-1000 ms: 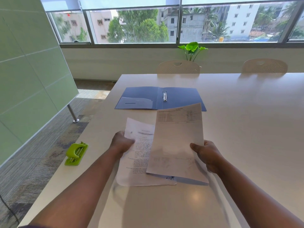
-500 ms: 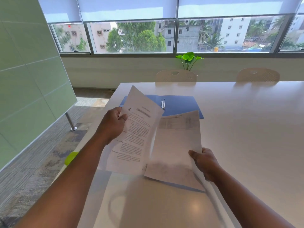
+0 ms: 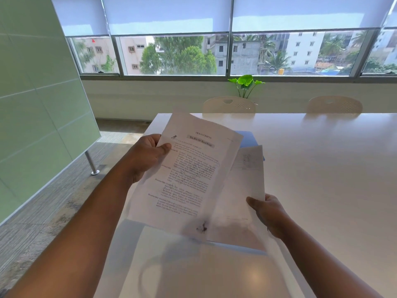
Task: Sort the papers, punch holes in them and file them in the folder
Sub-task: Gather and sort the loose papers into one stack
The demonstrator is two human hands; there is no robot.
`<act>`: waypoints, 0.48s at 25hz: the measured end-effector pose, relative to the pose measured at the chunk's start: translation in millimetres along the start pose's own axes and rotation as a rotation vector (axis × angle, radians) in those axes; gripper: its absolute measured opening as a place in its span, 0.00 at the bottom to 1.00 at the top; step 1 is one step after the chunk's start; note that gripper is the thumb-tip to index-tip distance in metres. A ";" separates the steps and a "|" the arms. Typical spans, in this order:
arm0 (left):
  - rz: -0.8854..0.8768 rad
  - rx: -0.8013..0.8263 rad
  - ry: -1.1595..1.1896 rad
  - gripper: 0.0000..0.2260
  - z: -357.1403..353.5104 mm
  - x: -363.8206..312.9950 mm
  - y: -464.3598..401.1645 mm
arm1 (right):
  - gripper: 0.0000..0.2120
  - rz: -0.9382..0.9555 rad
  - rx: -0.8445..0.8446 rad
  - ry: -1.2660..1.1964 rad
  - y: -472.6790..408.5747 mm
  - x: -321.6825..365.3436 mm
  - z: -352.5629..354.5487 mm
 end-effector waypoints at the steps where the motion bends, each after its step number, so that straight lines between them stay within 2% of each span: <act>1: 0.014 -0.003 0.003 0.06 0.4 4.0 -1.3 | 0.04 0.020 -0.008 0.029 -1.6 3.4 2.0; 5: 0.052 -0.008 0.031 0.06 -0.4 18.4 -8.6 | 0.05 0.070 0.006 0.103 -3.9 10.9 1.1; 9: 0.079 -0.061 -0.002 0.06 -12.1 46.2 -13.7 | 0.10 0.041 0.147 -0.092 11.7 20.9 -14.0; 12: 0.108 -0.123 0.073 0.05 -25.5 76.9 -11.5 | 0.13 0.022 0.263 -0.231 32.0 33.0 -26.8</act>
Point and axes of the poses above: each hand's wrist, its own y-axis away from the middle knuckle, its own z-axis out of the back of the hand, x = y × z, the point moved 8 cm from there along -y, towards the middle knuckle, and after that the axes turned 7 degrees about y, right-handed, at the moved point
